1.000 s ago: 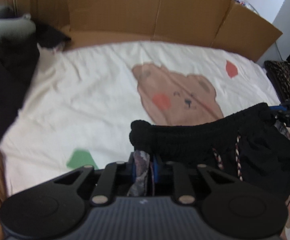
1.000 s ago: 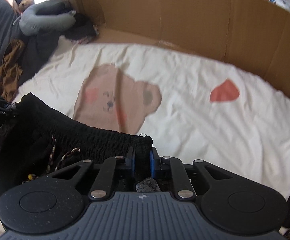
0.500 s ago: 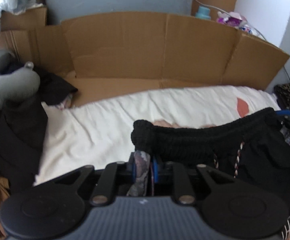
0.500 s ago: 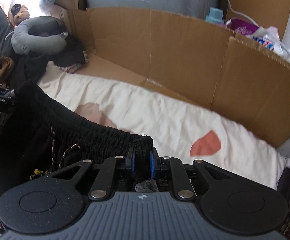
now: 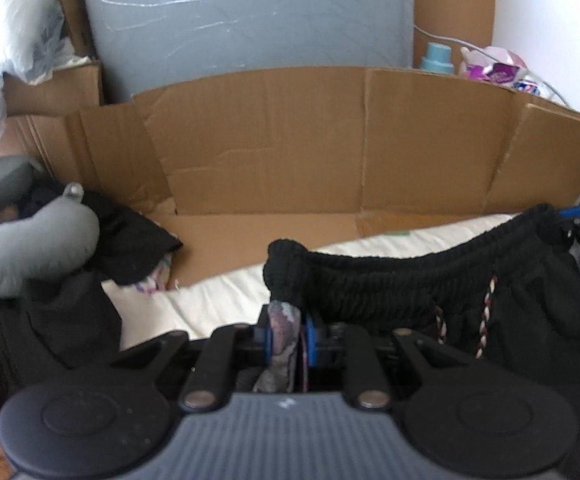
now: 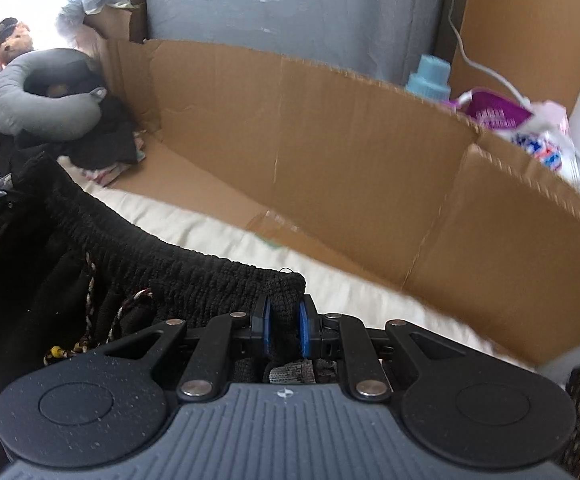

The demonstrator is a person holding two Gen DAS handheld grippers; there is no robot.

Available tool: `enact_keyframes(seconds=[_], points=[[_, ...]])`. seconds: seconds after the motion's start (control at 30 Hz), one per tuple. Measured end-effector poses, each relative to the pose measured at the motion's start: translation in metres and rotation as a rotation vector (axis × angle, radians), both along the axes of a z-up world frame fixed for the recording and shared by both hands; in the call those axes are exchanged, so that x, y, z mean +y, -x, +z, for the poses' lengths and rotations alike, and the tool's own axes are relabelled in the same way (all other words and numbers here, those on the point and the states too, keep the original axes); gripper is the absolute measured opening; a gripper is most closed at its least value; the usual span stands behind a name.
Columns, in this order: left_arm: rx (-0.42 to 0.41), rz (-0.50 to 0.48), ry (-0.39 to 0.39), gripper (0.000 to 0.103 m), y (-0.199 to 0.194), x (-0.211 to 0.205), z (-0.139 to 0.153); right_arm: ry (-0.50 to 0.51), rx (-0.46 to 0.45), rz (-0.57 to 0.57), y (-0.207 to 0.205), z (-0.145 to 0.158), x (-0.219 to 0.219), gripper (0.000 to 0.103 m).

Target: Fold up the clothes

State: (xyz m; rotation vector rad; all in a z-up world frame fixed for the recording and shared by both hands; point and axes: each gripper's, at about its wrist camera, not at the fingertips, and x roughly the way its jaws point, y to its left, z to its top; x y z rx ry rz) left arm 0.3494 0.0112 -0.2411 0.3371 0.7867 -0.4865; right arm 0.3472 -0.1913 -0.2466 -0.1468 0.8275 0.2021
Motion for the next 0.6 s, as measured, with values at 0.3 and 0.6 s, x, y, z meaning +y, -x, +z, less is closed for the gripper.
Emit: enact_keyframes(seconds=[0.3, 0.6], points=[[-0.051, 0.026, -0.046, 0.017, -0.036, -0.011, -0.010, 0.050, -0.019, -0.004, -0.047, -0.009, 0.013, 0.013], [0.015, 0.077, -0.116, 0.018, -0.048, -0.013, -0.062, 0.084, 0.042, 0.026, -0.055, -0.059, 0.028, 0.014]])
